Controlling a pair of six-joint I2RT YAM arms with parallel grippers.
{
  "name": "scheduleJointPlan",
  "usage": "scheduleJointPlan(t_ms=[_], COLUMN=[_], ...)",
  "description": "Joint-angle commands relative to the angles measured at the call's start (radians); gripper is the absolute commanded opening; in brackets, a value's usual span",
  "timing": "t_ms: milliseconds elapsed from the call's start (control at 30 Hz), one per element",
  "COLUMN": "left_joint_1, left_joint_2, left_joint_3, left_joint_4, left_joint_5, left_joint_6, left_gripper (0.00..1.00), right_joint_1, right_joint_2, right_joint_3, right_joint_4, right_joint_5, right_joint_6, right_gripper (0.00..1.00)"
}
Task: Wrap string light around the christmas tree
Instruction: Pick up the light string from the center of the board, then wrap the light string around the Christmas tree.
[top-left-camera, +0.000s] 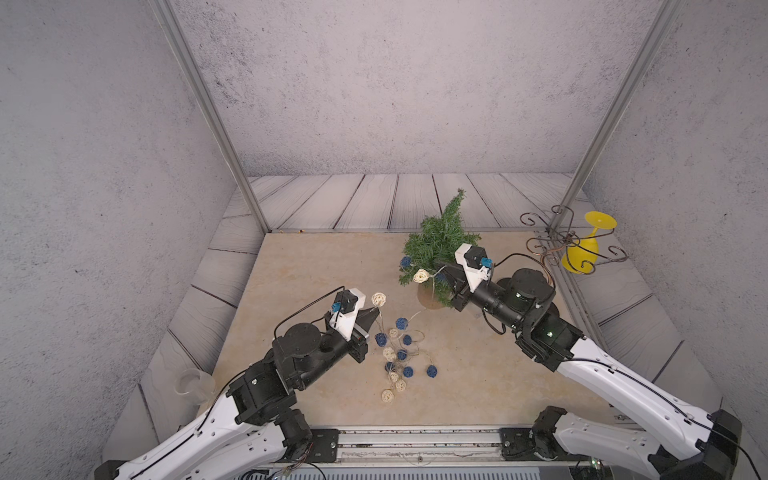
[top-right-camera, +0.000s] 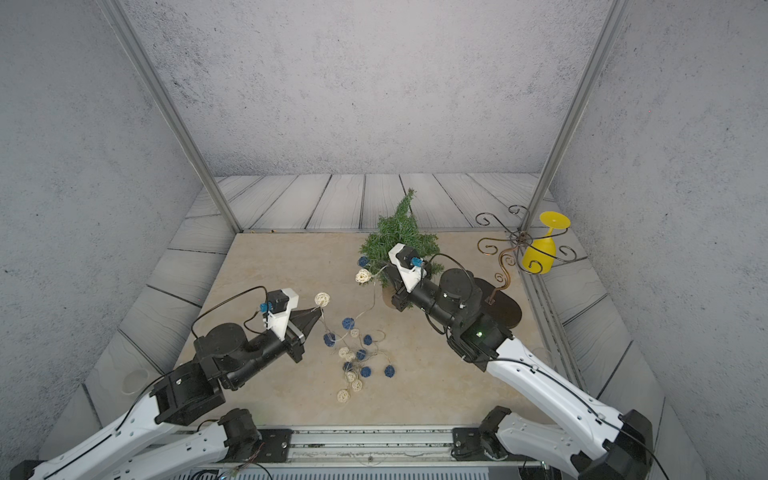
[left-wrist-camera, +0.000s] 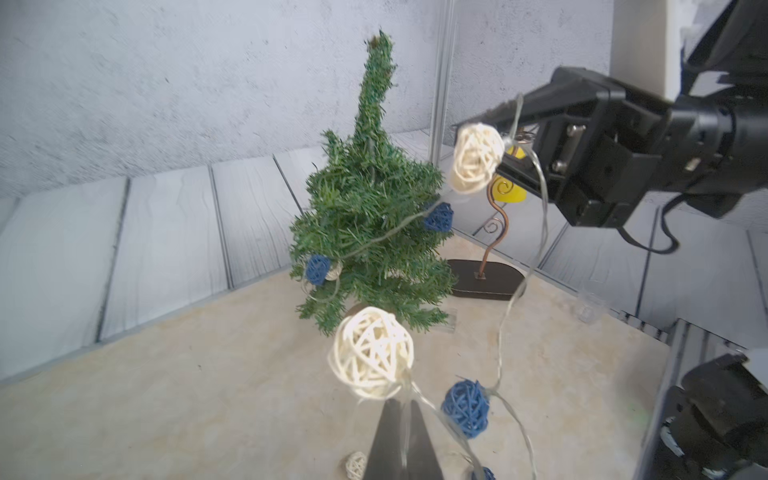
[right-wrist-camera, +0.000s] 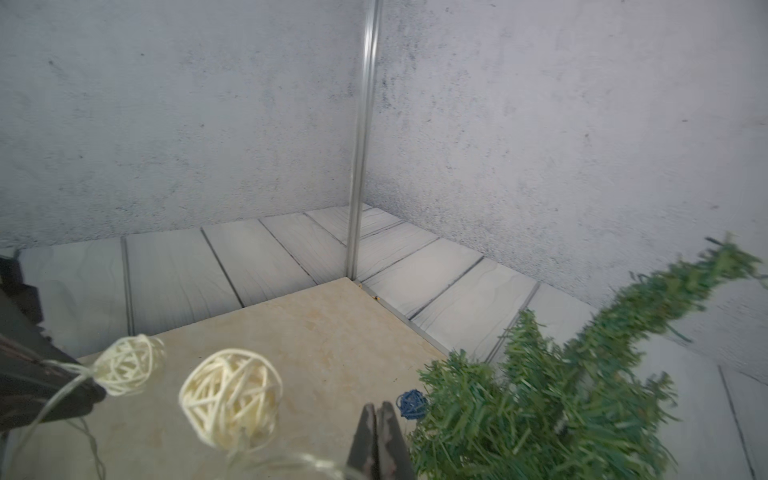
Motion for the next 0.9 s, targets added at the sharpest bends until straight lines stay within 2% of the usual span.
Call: scheduleJointPlan(t_ms=[0, 67, 200, 267, 367, 500, 667, 867], left_joint_1=[0.007, 0.011, 0.017, 0.027, 0.052, 0.059, 0.061, 0.082], left_joint_2=[0.069, 0.108, 0.185, 0.246, 0.345, 0.452, 0.565, 0.711], left_joint_3=[0.086, 0.129, 0.223, 0.287, 0.393, 0.511, 0.642, 0.831], left_joint_4=[0.021, 0.032, 0.049, 0.046, 0.038, 0.04, 0.052, -0.003], left_joint_5=[-0.091, -0.085, -0.09, -0.096, -0.053, -0.001, 0.074, 0.025], left_joint_6=[0.071, 0.1, 0.137, 0.165, 0.198, 0.251, 0.359, 0.457], left_gripper=[0.0, 0.0, 0.0, 0.0, 0.0, 0.0, 0.0, 0.0], right_joint_1=[-0.002, -0.008, -0.012, -0.015, -0.047, -0.082, -0.155, -0.277], right_joint_2=[-0.058, -0.09, -0.138, -0.141, -0.136, -0.128, -0.092, -0.043], right_joint_3=[-0.043, -0.075, -0.12, -0.137, -0.169, -0.178, -0.189, -0.204], right_joint_4=[-0.013, -0.005, 0.005, 0.015, 0.037, 0.031, 0.034, 0.048], right_joint_5=[0.236, 0.308, 0.352, 0.421, 0.493, 0.459, 0.417, 0.301], right_joint_6=[0.073, 0.088, 0.11, 0.111, 0.142, 0.188, 0.238, 0.304], right_gripper=[0.0, 0.0, 0.0, 0.0, 0.0, 0.04, 0.04, 0.03])
